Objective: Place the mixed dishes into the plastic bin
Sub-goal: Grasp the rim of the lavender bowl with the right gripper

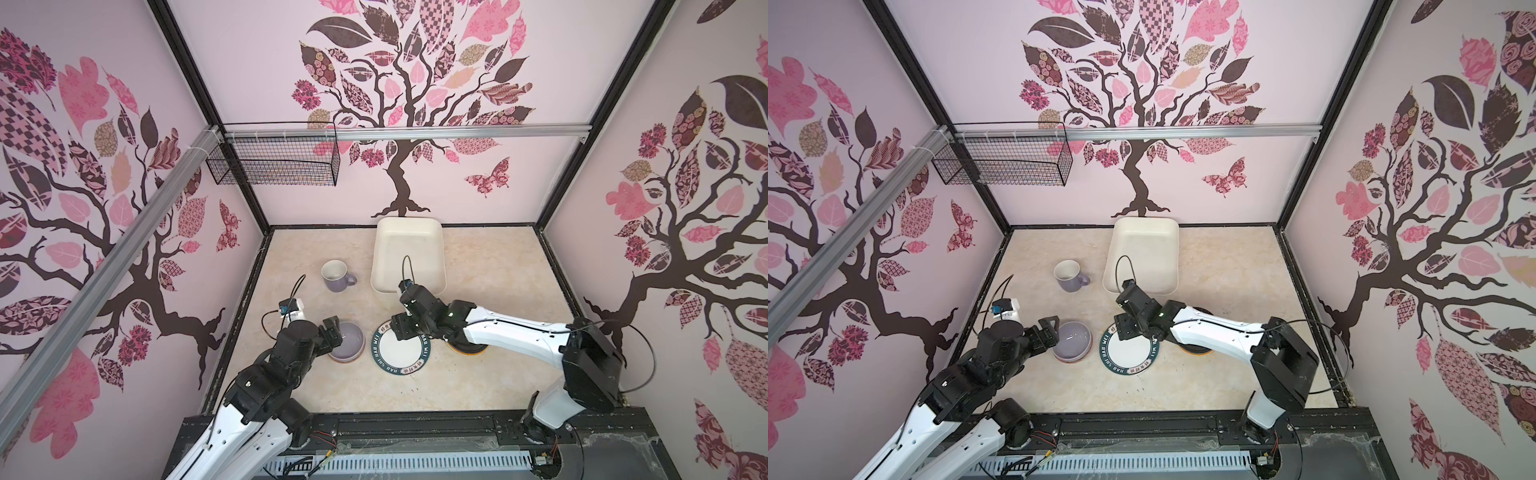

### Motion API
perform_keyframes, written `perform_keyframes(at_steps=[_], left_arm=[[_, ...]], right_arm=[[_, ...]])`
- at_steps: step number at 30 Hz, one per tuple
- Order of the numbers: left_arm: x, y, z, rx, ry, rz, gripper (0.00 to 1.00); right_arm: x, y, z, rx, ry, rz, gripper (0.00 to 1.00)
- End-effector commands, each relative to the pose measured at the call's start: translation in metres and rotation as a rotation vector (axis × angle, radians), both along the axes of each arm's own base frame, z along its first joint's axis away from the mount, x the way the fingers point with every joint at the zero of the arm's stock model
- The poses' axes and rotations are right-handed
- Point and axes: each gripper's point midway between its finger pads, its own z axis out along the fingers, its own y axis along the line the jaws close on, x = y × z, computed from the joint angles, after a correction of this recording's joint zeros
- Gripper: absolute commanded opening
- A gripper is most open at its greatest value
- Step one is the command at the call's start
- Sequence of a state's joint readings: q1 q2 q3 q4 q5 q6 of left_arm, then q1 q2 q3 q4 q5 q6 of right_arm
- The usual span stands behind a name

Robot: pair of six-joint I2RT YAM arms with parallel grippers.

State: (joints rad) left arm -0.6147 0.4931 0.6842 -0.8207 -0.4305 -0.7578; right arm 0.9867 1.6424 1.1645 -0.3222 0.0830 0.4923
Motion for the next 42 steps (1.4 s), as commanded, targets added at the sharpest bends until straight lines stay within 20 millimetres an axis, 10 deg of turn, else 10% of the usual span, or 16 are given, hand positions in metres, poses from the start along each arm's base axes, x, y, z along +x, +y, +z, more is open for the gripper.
perform_keyframes(at_steps=[1,13,27,42], left_arm=[[-0.008,0.02,-0.012,0.02,0.018,0.089,0.94],[-0.005,0.012,-0.015,0.005,0.023,0.059,0.97],[-0.007,0.012,-0.004,-0.014,-0.023,0.041,0.98],[0.0,0.007,0.005,0.006,-0.033,0.02,0.98]], right_arm=[[-0.011,0.028,0.006,-0.007,0.002,0.067,0.7],[-0.032,0.081,-0.025,-0.165,0.02,0.147,0.66],[-0.025,0.093,-0.049,-0.244,0.071,0.119,0.26],[-0.005,0.102,-0.053,-0.288,0.094,0.096,0.31]])
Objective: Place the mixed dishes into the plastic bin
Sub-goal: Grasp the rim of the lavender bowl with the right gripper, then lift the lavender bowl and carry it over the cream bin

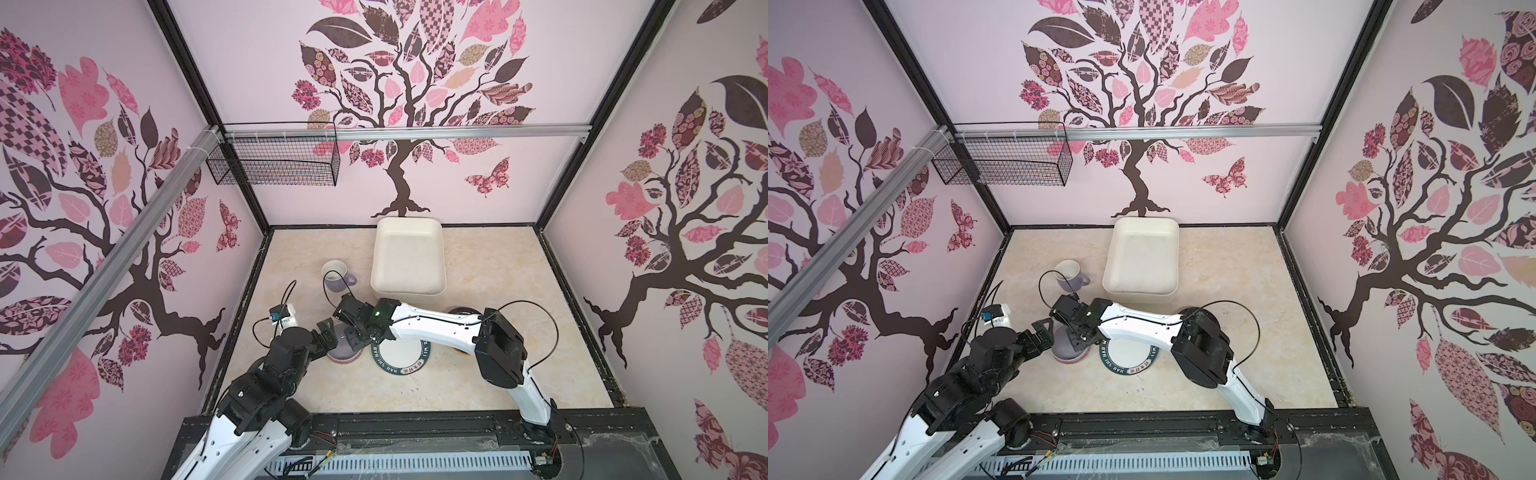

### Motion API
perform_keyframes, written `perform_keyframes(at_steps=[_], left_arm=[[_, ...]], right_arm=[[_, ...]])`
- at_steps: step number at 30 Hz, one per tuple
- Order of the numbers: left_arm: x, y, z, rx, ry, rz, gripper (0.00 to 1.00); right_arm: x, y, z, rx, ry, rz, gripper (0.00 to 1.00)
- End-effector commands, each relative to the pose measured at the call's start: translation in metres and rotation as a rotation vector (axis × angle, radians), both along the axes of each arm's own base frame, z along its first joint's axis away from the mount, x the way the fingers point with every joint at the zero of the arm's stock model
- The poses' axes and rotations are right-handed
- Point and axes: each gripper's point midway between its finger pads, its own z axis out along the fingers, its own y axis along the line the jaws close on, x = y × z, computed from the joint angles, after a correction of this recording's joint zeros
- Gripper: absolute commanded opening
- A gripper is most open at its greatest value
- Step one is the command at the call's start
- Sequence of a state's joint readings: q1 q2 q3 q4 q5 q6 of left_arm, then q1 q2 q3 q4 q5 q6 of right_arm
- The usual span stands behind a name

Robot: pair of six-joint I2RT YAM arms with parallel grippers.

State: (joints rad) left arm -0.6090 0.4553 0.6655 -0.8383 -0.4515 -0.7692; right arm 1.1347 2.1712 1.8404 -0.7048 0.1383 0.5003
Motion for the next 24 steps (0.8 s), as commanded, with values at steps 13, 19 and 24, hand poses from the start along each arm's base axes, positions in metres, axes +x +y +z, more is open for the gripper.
perform_keyframes(at_steps=[13,19,24], left_arm=[[0.003,0.01,0.05,0.122,-0.05,-0.018,0.98],[-0.001,0.01,0.055,0.135,-0.038,-0.036,0.98],[-0.004,0.008,0.054,0.128,-0.028,-0.055,0.98]], right_arm=[[0.021,-0.011,-0.007,-0.073,0.03,-0.037,0.13],[0.023,-0.012,0.012,-0.029,0.032,-0.041,0.11],[0.022,-0.009,0.026,0.018,0.033,-0.031,0.08]])
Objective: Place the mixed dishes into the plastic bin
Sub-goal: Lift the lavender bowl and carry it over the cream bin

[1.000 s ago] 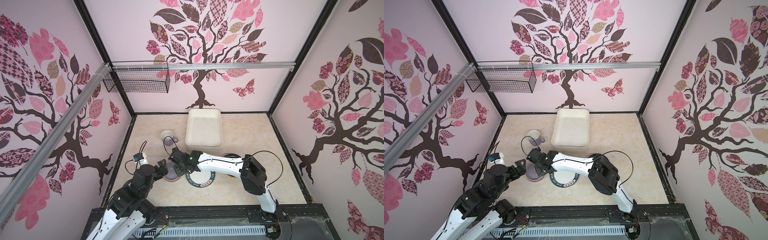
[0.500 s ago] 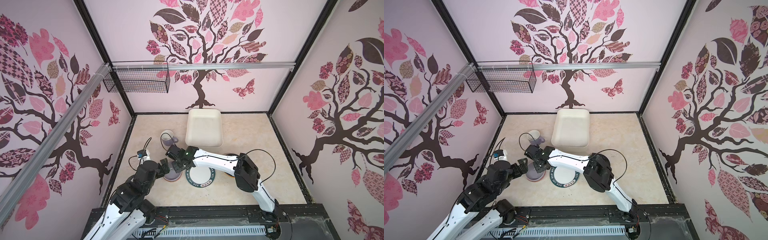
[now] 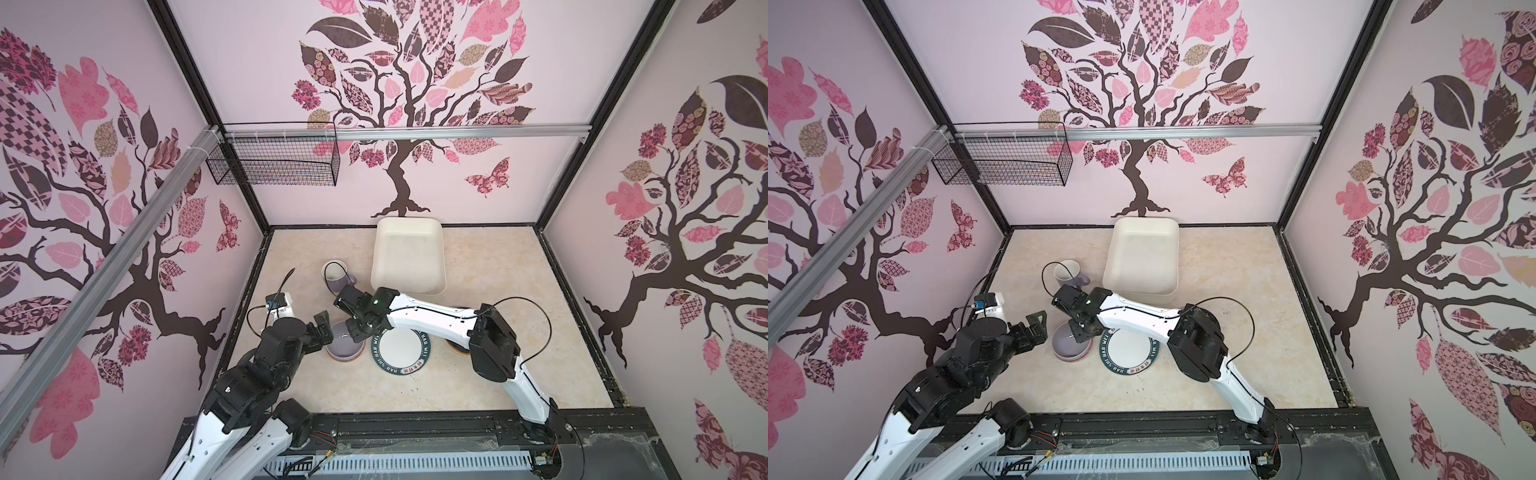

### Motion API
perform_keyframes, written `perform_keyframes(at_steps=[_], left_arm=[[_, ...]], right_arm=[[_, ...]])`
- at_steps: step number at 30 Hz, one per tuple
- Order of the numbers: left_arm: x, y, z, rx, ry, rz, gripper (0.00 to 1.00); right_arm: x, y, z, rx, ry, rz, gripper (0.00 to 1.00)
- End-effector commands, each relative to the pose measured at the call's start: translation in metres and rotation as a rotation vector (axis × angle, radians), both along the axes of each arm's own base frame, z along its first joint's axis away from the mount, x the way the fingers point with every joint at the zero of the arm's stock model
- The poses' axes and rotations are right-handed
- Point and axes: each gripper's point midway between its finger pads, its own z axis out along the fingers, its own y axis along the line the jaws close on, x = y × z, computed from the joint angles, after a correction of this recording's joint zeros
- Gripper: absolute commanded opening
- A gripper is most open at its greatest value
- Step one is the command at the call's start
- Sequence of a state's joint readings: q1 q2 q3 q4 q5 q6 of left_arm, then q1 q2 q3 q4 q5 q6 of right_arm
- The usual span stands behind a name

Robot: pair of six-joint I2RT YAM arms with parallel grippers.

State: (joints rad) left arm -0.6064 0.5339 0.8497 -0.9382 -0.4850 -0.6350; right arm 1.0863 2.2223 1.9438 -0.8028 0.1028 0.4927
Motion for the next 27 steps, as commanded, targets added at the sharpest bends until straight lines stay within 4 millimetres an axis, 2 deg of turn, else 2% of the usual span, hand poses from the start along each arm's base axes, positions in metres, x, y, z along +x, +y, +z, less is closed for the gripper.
perform_keyframes(at_steps=[1,9,22,27], left_arm=[[-0.004,0.001,0.011,-0.001,-0.007,-0.016,0.98],[-0.007,0.003,0.02,-0.006,-0.028,-0.023,0.98],[-0.007,0.0,0.028,0.005,-0.037,-0.049,0.98],[-0.006,-0.002,0.028,0.0,-0.036,-0.057,0.98]], right_arm=[[0.003,-0.001,0.028,0.05,-0.013,-0.003,0.07],[0.007,0.0,0.047,0.113,-0.008,-0.011,0.02],[0.011,-0.001,0.076,0.19,0.003,-0.025,0.0],[0.013,-0.002,0.093,0.208,-0.021,-0.028,0.0]])
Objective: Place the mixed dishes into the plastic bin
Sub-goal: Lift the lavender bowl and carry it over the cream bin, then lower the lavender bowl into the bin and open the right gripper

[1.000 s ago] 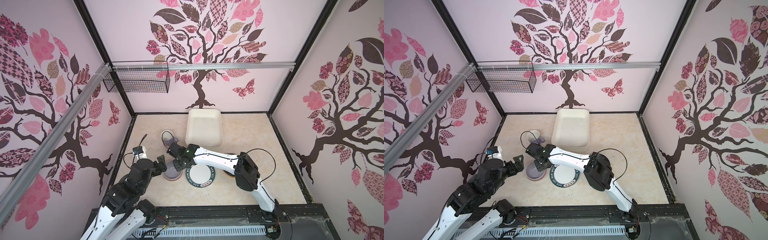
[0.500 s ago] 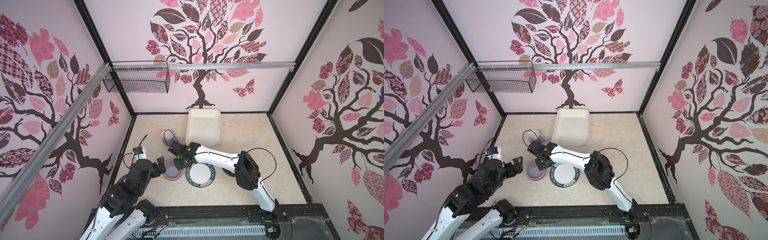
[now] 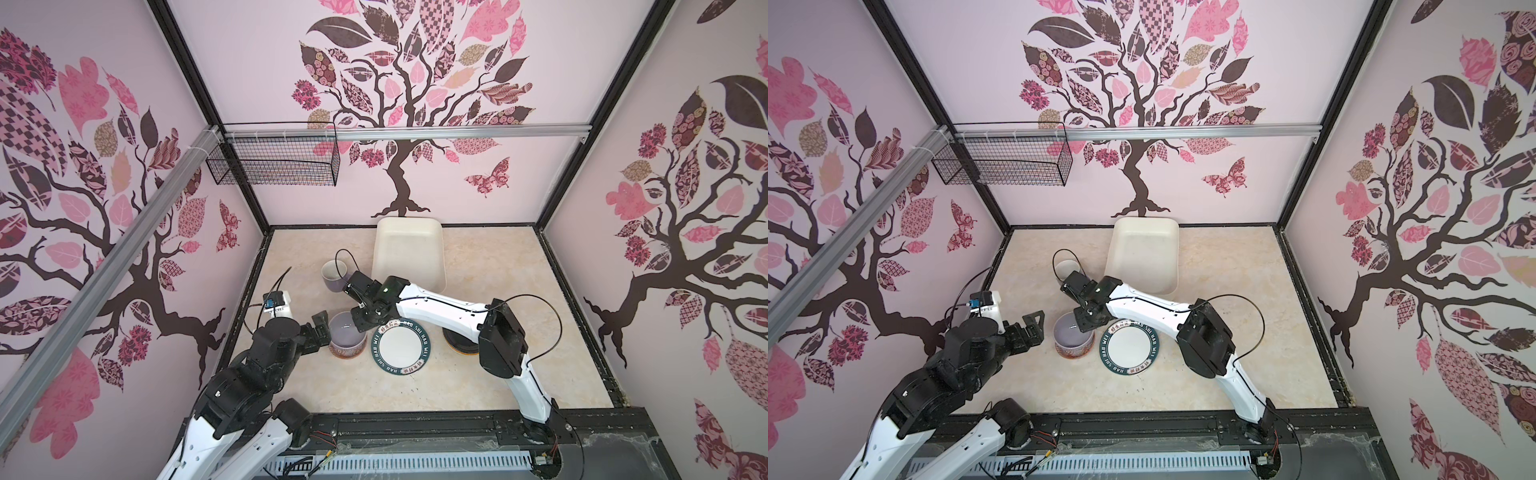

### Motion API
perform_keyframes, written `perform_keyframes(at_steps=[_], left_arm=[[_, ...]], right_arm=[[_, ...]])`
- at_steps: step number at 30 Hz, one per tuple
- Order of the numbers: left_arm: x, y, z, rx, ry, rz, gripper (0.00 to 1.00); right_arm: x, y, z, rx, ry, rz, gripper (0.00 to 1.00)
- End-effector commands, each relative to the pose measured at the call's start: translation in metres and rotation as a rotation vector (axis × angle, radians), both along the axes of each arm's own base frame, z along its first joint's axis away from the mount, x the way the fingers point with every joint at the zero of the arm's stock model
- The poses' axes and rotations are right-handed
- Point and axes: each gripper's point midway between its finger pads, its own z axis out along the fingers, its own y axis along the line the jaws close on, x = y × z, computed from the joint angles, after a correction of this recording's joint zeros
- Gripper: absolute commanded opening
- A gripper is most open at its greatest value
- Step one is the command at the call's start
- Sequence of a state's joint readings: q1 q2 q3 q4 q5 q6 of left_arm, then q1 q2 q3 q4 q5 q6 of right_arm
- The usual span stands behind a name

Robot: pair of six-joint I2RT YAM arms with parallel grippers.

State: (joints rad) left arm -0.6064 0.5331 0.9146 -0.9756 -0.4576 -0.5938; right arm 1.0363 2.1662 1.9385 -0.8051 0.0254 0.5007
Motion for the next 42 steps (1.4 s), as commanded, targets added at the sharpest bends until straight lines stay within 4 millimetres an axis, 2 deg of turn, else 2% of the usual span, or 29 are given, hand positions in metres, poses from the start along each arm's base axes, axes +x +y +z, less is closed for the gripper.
perform_keyframes(at_steps=[1,6,14,18,22,27,31,33,36,40,41,42], left_arm=[[0.0,-0.001,0.011,-0.006,-0.021,-0.015,0.98],[0.003,-0.007,0.013,-0.001,-0.019,-0.044,0.98],[0.009,-0.019,0.019,0.003,-0.014,-0.087,0.98],[0.014,-0.026,0.02,-0.002,-0.01,-0.109,0.98],[0.023,-0.041,0.017,-0.013,0.007,-0.146,0.98],[0.041,-0.07,0.011,-0.047,0.042,-0.219,0.98],[0.056,-0.101,0.007,-0.096,0.06,-0.304,0.98],[0.065,-0.111,0.004,-0.102,0.069,-0.325,0.98],[0.077,-0.123,-0.001,-0.088,0.087,-0.347,0.98],[0.09,-0.134,-0.009,-0.063,0.12,-0.367,0.98],[0.094,-0.136,-0.012,-0.058,0.126,-0.37,0.98],[0.096,-0.139,-0.014,-0.056,0.132,-0.375,0.98]], right_arm=[[0.002,0.005,0.072,0.135,-0.068,-0.008,0.0],[0.009,-0.002,0.092,0.17,-0.091,-0.023,0.0],[0.039,-0.034,0.125,0.194,-0.181,-0.098,0.0],[0.067,-0.063,0.136,0.198,-0.21,-0.166,0.0],[0.109,-0.106,0.141,0.197,-0.239,-0.267,0.0],[0.168,-0.161,0.125,0.187,-0.235,-0.405,0.0],[0.221,-0.206,0.091,0.171,-0.201,-0.513,0.0],[0.246,-0.222,0.075,0.168,-0.199,-0.549,0.0],[0.277,-0.229,0.058,0.162,-0.196,-0.556,0.0],[0.311,-0.223,0.05,0.15,-0.221,-0.538,0.0],[0.319,-0.222,0.037,0.143,-0.208,-0.536,0.0],[0.326,-0.222,0.032,0.148,-0.209,-0.538,0.01]])
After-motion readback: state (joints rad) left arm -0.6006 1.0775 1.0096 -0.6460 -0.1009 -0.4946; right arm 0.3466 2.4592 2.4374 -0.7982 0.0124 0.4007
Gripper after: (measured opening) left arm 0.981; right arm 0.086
